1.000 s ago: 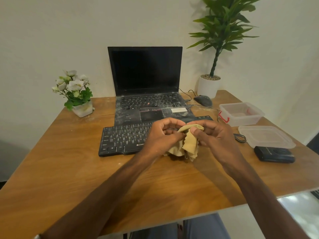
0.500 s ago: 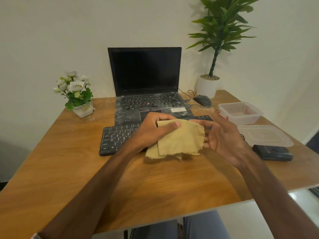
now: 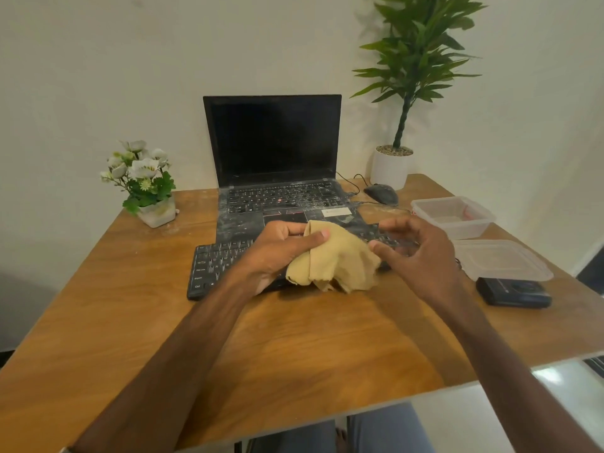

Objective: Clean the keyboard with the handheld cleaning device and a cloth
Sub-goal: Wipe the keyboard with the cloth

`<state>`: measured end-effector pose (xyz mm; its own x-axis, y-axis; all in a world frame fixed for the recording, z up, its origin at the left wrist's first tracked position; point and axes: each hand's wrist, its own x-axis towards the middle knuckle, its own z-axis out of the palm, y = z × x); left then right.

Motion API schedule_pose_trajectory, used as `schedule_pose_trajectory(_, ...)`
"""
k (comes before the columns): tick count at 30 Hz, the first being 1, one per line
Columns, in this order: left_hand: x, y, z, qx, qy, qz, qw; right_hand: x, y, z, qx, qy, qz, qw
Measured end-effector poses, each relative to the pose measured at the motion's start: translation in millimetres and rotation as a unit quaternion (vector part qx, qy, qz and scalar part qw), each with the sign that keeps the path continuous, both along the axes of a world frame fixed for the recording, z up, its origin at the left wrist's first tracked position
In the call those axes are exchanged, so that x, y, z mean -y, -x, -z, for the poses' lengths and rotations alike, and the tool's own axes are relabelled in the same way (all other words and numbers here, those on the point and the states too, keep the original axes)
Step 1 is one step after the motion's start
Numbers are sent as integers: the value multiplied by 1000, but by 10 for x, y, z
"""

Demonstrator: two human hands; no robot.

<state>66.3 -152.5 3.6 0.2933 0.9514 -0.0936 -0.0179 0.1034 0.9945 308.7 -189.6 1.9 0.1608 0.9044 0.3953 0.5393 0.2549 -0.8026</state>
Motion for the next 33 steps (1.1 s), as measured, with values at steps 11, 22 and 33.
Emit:
schedule_pose_trajectory(11, 14, -42, -30, 109, -3, 54, 993, 229, 453, 44, 60, -84, -57, 993)
schedule_pose_trajectory(22, 68, -117, -45, 69, -28, 17, 997, 337, 525, -123, 24, -121, -59, 991)
schedule_pose_trajectory(33, 76, -181, 43, 41, -27, -36, 998, 355, 649, -88, 58, -127, -105, 985)
